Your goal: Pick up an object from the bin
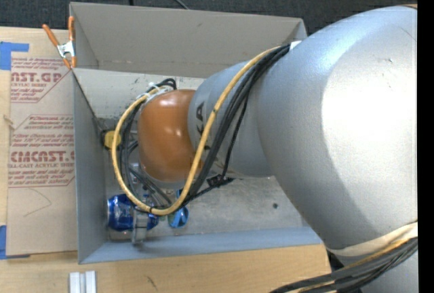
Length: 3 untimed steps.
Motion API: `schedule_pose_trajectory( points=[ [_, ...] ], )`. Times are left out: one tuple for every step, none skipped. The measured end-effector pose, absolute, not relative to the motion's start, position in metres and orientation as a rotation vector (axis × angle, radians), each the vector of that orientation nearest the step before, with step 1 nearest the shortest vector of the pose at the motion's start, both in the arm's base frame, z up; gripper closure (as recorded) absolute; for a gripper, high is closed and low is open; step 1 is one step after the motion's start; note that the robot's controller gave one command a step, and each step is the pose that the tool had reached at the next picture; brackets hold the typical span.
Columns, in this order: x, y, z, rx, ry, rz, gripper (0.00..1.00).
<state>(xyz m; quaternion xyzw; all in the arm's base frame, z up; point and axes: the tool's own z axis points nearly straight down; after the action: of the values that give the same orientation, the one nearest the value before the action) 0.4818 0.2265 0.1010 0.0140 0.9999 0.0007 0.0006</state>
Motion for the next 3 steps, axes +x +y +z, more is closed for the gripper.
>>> schedule_pose_trajectory(
  points=[
    [0.482,0.233,0.123,0.24,3.131,0.003,0.0],
    [0.481,0.231,0.068,0.404,3.116,0.001,0.0],
    [0.482,0.232,0.068,0.405,3.113,0.005,0.0]
  ],
)
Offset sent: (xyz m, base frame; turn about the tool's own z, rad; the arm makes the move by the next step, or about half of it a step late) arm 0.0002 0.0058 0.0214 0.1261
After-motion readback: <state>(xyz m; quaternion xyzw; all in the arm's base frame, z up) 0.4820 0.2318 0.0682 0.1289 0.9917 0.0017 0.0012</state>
